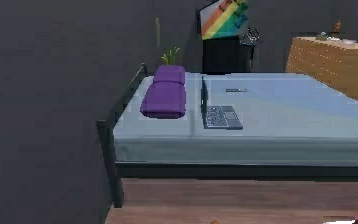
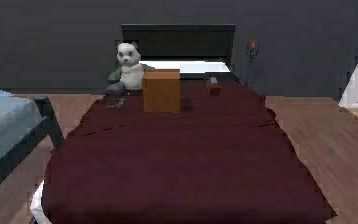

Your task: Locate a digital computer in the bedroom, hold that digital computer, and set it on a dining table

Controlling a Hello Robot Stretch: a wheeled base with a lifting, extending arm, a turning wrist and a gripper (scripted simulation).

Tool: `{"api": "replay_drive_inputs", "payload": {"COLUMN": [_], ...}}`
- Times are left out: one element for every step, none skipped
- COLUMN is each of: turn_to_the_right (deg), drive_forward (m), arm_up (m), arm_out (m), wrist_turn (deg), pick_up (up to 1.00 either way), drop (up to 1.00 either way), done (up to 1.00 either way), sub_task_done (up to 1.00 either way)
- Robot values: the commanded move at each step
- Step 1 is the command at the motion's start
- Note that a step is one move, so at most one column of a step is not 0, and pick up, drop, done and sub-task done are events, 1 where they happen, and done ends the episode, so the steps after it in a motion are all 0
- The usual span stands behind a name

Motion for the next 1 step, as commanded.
{"api": "replay_drive_inputs", "payload": {"turn_to_the_right": [9.0], "drive_forward": [0.00], "arm_up": [0.00], "arm_out": [0.00], "wrist_turn": [0.0], "pick_up": [0.00], "drop": [0.00], "done": [0.00], "sub_task_done": [0.00]}}
